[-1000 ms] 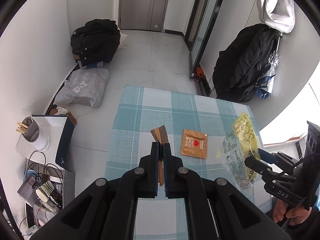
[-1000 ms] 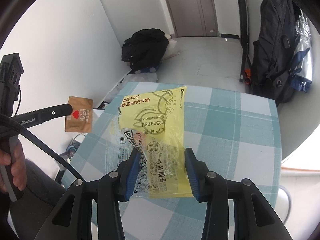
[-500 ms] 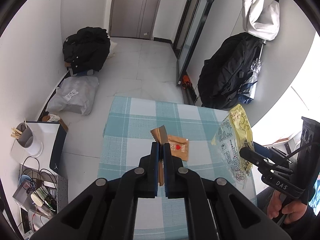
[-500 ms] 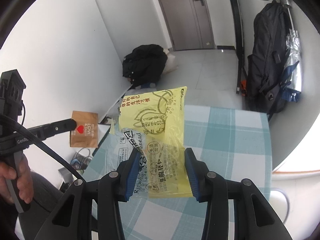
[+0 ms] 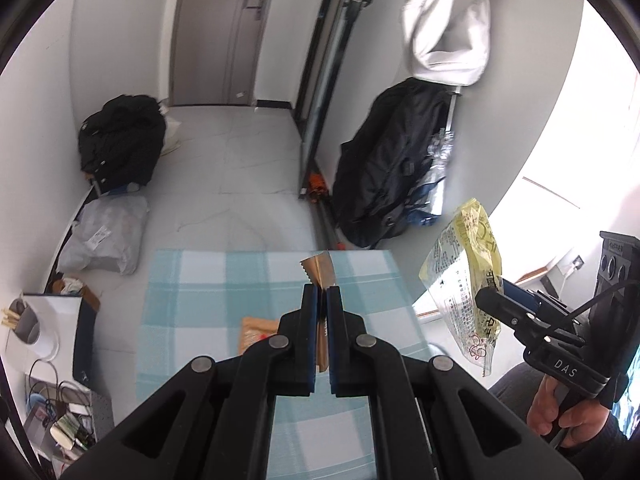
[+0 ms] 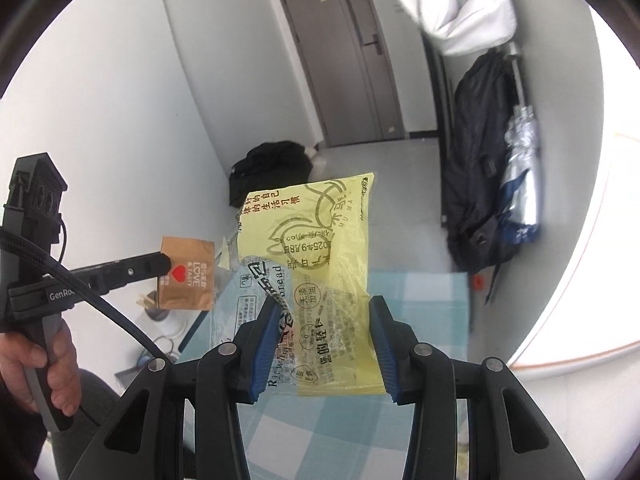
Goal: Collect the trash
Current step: 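Carry the brown packet and yellow bag in both grippers over the white bin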
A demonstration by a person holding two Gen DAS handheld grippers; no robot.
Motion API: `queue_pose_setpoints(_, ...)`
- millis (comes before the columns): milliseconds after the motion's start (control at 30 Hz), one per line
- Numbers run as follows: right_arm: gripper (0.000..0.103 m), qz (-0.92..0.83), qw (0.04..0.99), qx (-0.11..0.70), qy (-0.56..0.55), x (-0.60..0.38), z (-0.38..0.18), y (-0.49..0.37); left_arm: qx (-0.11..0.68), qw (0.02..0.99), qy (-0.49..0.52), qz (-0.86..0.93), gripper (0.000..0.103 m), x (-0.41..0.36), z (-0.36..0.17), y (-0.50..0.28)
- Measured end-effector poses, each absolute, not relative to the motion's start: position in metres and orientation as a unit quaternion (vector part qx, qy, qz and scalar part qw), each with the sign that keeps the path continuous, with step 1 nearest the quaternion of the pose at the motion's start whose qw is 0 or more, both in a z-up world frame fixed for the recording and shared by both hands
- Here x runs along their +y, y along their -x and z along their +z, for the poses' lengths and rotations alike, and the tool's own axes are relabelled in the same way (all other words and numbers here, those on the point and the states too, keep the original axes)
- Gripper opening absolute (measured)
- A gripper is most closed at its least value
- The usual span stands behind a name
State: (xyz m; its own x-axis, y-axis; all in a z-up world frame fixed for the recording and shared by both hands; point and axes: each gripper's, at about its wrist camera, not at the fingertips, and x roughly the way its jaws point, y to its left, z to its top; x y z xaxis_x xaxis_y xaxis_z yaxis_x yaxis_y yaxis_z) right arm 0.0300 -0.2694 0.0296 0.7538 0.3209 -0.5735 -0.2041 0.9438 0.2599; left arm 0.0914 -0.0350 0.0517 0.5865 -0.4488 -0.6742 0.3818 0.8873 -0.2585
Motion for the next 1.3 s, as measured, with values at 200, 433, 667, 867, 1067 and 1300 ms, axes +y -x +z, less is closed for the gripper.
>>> queue_pose_setpoints(200,0.043,0.103,0.946,0.291,-0.101,-0.324,0.057,-0.016,0.385,0.878,0.044,-0.28,0.001,-0.085,0.067,-0.093)
queue_pose_setpoints(433,0.043,0.04,0.951,0.282,-0.118,-0.397,0.066,0.002,0.39,0.859,0.03,-0.33,0.001,-0.148,0.071,-0.095)
queue_pose_setpoints(667,0.043,-0.036,0.944,0.297,-0.143,-0.477,0.042,0.023,0.413,0.831,0.003,-0.373,0.001,-0.218,0.053,-0.091)
queue_pose_setpoints(867,0.043,-0.084,0.924,0.33,-0.173,-0.526,0.001,0.043,0.453,0.798,-0.016,-0.397,0.001,-0.267,0.02,-0.094)
queue_pose_setpoints(1067,0.043,-0.102,0.894,0.381,-0.213,-0.554,-0.063,0.042,0.498,0.766,-0.049,-0.403,0.001,-0.306,-0.029,-0.094)
queue_pose_setpoints(1300,0.043,-0.096,0.862,0.436,-0.24,-0.563,-0.13,0.043,0.548,0.728,-0.079,-0.404,0.0,-0.335,-0.083,-0.093)
